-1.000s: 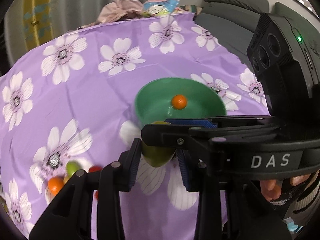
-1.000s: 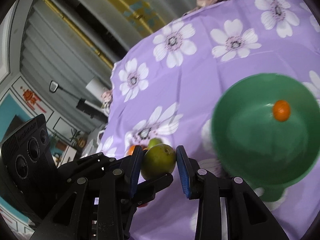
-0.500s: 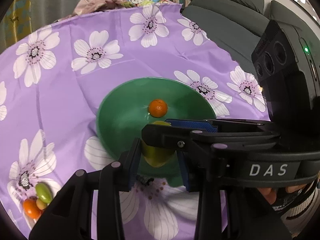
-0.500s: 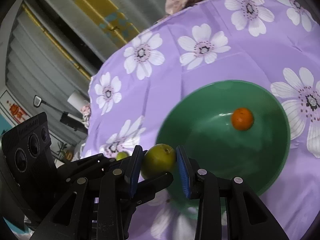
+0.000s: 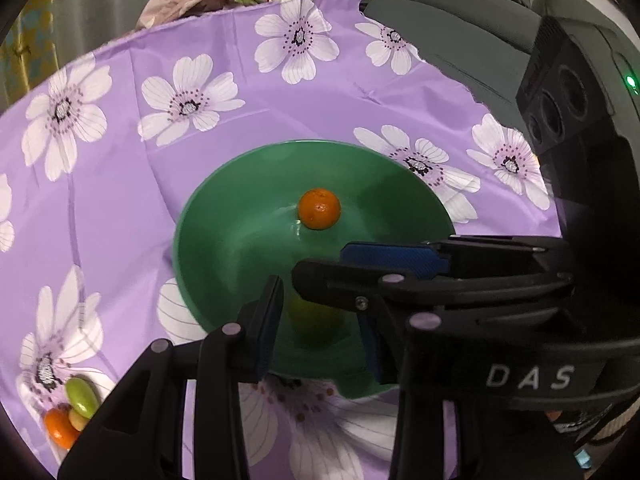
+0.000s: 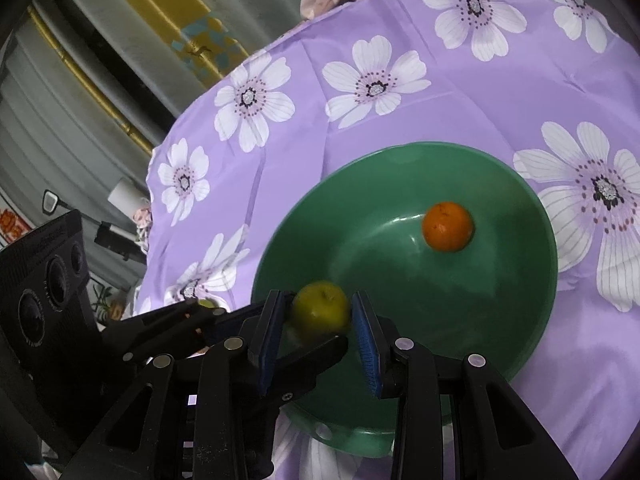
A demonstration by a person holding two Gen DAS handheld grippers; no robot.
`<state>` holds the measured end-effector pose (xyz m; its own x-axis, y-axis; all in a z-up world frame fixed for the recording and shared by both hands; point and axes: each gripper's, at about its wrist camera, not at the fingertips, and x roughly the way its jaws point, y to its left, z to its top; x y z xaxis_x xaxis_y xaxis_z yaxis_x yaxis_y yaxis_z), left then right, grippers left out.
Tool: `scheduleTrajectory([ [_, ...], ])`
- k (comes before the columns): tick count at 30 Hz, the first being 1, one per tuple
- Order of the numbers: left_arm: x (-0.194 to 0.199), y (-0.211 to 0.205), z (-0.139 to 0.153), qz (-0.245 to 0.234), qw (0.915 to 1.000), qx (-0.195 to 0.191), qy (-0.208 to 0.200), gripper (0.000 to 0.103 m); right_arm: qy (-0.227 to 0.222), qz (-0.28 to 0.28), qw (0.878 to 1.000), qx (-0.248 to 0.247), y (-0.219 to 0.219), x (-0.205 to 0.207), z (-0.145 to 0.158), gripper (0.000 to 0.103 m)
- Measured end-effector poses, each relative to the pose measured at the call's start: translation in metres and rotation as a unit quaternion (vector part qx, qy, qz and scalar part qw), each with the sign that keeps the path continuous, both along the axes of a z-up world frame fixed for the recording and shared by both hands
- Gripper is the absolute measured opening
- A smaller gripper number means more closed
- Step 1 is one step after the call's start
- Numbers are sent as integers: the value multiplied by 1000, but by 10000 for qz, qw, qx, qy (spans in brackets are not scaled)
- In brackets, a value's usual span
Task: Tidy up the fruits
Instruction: 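Open the right gripper to drop the yellow-green fruit into the bowl, then move the right gripper back toward the red cherry tomato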
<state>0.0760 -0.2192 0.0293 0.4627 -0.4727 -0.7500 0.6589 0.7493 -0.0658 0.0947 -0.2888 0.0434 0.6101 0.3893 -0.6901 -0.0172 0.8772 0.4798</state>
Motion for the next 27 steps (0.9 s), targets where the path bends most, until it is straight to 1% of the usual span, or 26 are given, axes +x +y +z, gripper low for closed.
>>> scheduleTrajectory([
  [1,-1,2,1,36,10000,10,-44,38,-21,-26,10000,6,-1,-2,1,37],
  [2,-2,5,3,88,9999,20,-105,45,-41,-48,10000,18,-2,-3,1,37],
  [3,-5,7,4,138,9997,29,-174,48,-58,-79,9999,30,-3,-4,2,37],
  [4,-8,10,7,205,9995,46,-253,54,-71,-124,9999,29,-4,-6,2,40],
  [5,-10,13,8,257,9992,64,-312,57,-78,-170,9998,28,-5,-8,3,42],
  [9,-22,28,16,492,9972,139,-539,60,-129,-269,9994,171,-9,-19,8,44],
  [12,-34,43,19,763,9935,225,-817,65,-199,-329,9988,287,-10,-29,13,46],
  [14,-44,60,17,1005,9904,241,-915,70,-271,-344,9983,372,-10,-35,17,52],
  [15,-48,67,14,1085,9894,277,-929,71,-309,-339,9981,418,-10,-40,18,53],
  [18,-62,95,2,1295,9873,398,-834,72,-372,-245,9976,521,-4,-49,21,55],
  [19,-67,107,-2,1355,9874,353,-740,72,-383,-193,9977,523,0,-53,21,58],
  [20,-71,116,-4,1402,9874,297,-667,72,-400,-144,9978,504,4,-56,21,65],
  [22,-85,146,-10,1600,9862,52,-426,74,-438,28,9979,468,16,-63,19,69],
  [24,-97,172,-17,1839,9826,-117,-246,77,-446,340,9973,480,32,-68,15,69],
  [27,-111,213,-31,2300,9725,-335,121,80,-375,770,9953,447,59,-71,5,69],
])
